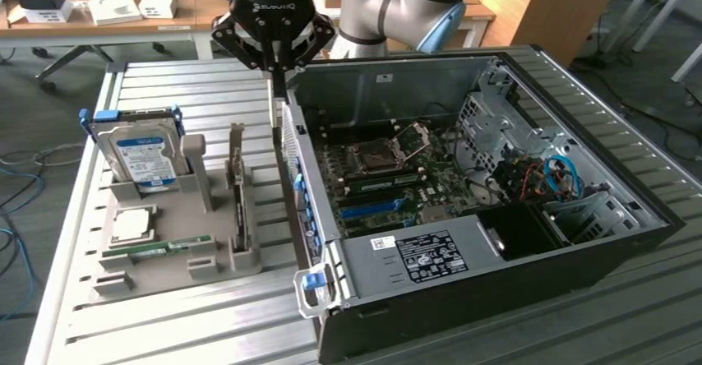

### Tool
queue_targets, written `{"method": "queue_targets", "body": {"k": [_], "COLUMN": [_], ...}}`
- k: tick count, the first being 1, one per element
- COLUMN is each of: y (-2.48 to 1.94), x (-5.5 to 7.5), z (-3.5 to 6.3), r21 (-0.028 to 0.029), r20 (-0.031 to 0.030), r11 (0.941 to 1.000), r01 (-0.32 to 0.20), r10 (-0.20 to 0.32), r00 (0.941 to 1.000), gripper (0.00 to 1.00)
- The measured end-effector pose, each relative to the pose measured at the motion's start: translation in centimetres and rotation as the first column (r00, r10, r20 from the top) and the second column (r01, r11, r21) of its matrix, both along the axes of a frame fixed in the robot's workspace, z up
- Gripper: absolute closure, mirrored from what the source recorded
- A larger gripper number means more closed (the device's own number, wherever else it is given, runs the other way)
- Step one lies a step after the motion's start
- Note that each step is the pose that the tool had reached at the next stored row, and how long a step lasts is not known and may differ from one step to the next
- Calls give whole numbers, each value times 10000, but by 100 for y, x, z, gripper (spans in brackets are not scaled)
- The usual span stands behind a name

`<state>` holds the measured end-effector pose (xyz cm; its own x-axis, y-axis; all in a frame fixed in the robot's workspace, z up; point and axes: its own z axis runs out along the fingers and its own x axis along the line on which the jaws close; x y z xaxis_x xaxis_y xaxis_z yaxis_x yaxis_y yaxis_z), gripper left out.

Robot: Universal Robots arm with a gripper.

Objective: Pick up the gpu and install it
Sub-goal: 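Reach for the gpu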

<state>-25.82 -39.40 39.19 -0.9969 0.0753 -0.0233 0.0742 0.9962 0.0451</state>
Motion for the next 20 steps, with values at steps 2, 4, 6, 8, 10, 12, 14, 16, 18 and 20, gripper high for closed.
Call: {"method": "queue_targets", "body": {"k": [2, 4, 6, 8, 10, 12, 14, 16, 18, 20], "y": [4, 7, 11, 14, 17, 20, 24, 28, 30, 31], "x": [-48, -94, -142, -191, -245, -302, -362, -421, -469, -506], "z": [0, -1, -2, -2, -3, -4, -5, -6, -7, -8], "r21": [0, 0, 0, 0, 0, -1, 0, 0, 0, -1], "r20": [0, 0, 1, 0, 1, 0, 1, 0, 0, 0], "r11": [10000, 10000, 10000, 10000, 10000, 10000, 10000, 10000, 10000, 10000], "r01": [-1, 0, 1, 0, -1, -1, 1, 0, 0, 0], "r10": [1, 0, -1, 0, 1, 1, -1, 0, 0, 0], "r00": [10000, 10000, 10000, 10000, 10000, 10000, 10000, 10000, 10000, 10000], "gripper": [89, 89, 89, 89, 89, 89, 89, 89, 89, 89]}}
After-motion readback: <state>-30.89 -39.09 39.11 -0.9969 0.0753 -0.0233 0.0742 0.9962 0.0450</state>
